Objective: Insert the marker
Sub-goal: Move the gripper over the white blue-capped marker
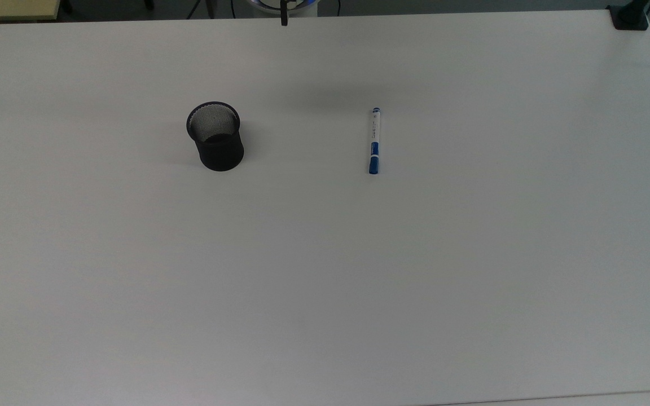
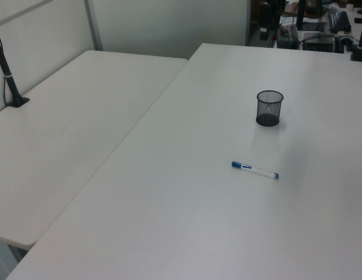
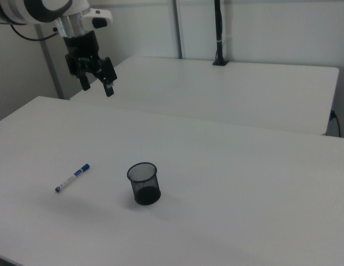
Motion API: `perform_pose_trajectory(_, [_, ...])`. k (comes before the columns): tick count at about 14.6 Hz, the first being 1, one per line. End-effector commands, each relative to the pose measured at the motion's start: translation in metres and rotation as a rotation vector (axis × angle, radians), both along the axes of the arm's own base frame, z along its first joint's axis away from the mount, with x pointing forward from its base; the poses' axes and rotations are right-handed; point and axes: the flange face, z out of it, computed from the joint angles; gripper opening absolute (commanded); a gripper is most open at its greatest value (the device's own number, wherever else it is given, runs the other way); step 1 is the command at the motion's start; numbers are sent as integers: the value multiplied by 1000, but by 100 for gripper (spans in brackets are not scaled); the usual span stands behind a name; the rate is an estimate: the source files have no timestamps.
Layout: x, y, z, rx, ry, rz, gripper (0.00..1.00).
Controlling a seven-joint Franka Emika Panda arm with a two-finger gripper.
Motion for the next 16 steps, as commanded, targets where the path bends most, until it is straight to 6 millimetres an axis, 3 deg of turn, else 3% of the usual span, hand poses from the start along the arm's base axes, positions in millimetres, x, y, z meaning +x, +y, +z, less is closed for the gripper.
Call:
perform_pose_trajectory(1, [-9, 3, -1, 7, -6, 22, 100])
perform_pose_trajectory(6, [-11, 1, -3, -1, 3, 92, 100])
perform_pose_trajectory(10, [-14, 1, -34, -15, 105, 387, 100])
perform_pose_trajectory(14, [-22, 45, -58, -12, 165, 363, 100])
perform_pose_trajectory(16, [-25, 82, -77, -20, 159, 332, 100])
